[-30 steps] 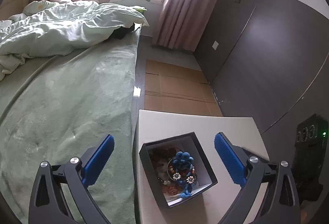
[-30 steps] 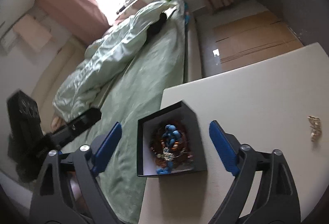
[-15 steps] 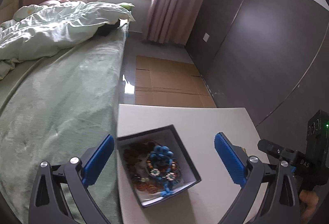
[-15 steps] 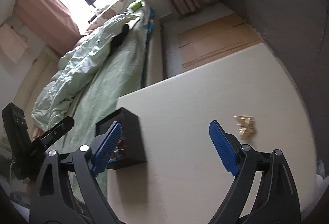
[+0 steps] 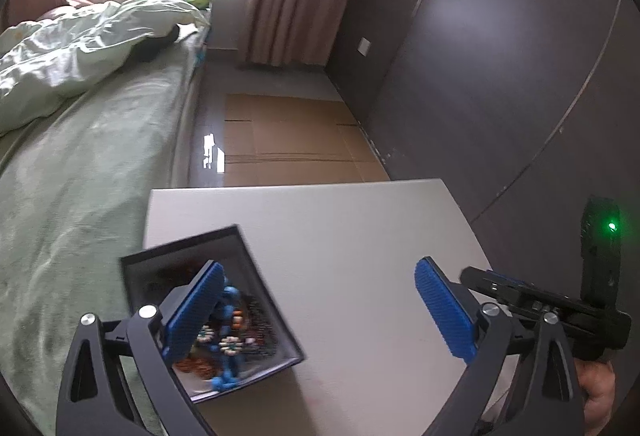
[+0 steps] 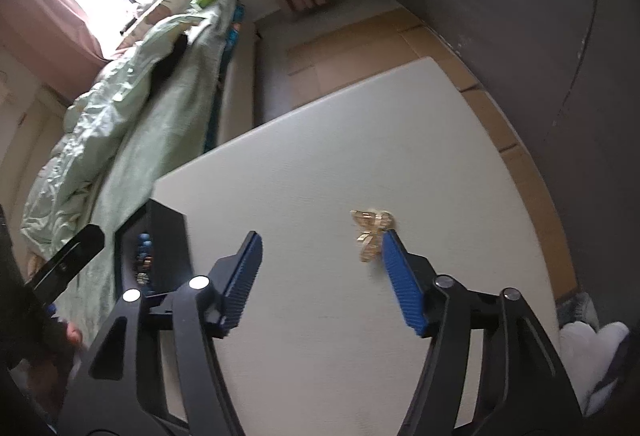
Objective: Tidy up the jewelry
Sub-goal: 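Move the right tool to the gold butterfly brooch and grasp it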
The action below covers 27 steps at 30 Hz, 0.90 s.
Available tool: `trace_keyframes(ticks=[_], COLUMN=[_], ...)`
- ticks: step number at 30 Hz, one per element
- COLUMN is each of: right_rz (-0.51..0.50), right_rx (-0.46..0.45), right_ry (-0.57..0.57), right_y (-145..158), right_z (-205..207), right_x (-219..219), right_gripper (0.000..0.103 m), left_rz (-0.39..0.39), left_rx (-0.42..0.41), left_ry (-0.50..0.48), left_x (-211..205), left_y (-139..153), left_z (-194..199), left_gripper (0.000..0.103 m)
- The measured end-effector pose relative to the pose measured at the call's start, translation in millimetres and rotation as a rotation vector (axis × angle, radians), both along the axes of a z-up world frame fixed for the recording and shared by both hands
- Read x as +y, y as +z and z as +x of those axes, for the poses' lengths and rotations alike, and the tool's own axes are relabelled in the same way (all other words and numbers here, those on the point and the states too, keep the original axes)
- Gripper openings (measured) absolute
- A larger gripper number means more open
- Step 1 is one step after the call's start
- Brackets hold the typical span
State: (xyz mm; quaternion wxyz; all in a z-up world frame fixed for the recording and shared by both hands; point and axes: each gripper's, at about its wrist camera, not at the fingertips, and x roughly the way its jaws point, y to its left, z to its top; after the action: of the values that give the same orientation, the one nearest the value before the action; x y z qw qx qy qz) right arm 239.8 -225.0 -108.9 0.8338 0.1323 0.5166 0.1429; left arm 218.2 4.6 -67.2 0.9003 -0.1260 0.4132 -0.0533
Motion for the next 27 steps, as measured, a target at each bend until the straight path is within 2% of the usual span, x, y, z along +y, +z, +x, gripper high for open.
trace_keyframes(ticks=[7,13,16,21,25,27], right_rz=[-0.084,-0.216,-0.282,-0.405,-0.399,-0.397], right_rx=[0.036,0.052,0.061,0.066,0.061,0.065], right_ry=[-0.006,0.023,0.035,0.052,0.077,0.085], right_y=[-17,-33,-41,-54,-56,-56], right_z=[16,29,32,33,31,30], right_x=[2,20,27,39,41,40], right_gripper=[0.055,0.055,0.048,0.045,0.029,0.027], left_rz=[-0.013,-0.022,-0.032,-0.044,-0.041,-0.032], left_rx=[0.048,0.06,0.059,0.056,0.057,0.059], left_ry=[-0.038,-0.029,-0.024,-0.012,0.0,0.004], left_x=[-17,-14,-9,-1,4,5], left_y=[-18,-22,-21,-17,-17,-17], left_z=[13,19,20,18,14,12], left_gripper=[0.077,0.076,0.076,0.076,0.076,0.076])
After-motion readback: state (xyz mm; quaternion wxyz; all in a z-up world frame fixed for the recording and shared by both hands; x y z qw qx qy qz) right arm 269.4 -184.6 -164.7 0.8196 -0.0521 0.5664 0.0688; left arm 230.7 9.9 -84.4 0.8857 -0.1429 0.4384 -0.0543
